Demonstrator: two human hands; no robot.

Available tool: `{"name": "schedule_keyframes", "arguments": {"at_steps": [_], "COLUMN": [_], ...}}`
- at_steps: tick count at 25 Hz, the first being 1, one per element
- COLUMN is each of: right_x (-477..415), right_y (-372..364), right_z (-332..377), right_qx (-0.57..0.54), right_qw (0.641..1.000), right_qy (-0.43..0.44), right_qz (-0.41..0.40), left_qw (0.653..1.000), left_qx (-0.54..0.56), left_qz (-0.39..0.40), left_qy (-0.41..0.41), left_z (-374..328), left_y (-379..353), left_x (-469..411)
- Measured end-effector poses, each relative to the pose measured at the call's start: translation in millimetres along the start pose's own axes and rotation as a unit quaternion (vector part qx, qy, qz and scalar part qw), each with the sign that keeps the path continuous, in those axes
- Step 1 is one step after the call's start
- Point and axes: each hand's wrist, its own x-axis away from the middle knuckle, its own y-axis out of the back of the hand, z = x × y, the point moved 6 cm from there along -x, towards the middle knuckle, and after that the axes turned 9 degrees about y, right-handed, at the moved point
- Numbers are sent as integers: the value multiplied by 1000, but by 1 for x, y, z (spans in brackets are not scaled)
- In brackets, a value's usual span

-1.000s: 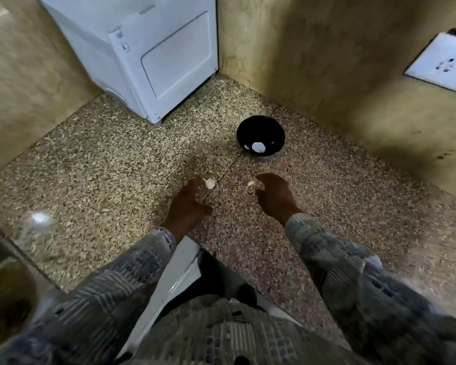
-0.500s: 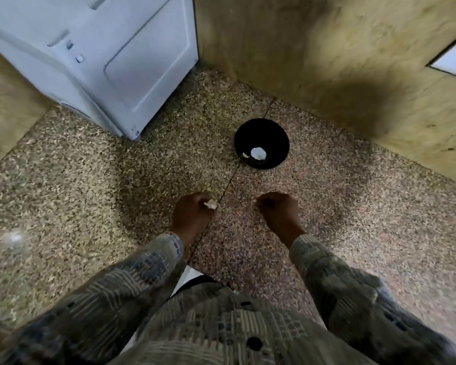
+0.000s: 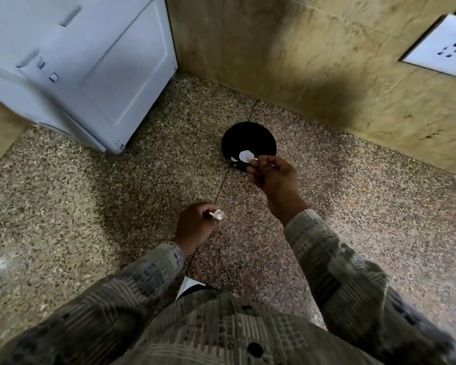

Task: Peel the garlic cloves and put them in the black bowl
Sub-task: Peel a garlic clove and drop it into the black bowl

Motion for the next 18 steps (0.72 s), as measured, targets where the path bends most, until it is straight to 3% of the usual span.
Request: {"name": "schedule_keyframes", "arguments": {"at_steps": [4,8,11,18], "right_x": [10,42,56,61], "right_y": [10,11,8,14], "right_z": [-7,-52,-66,-65], "right_qx": [221,441,444,456], "right_qw": [975,879,868,858], "right_qy": [28,39,86,123], "right_qz": [28,179,205,201], "left_qw": [999,993,987,988], "left_qx": [43,99,121,102], "left_qz": [16,55,103,95], "left_qy": [-6,19,-3,-58], "left_z": [-1,-2,-4,-10], "left_y": [-5,-13,-15,-14], "left_x": [-2,-1,1,11]}}
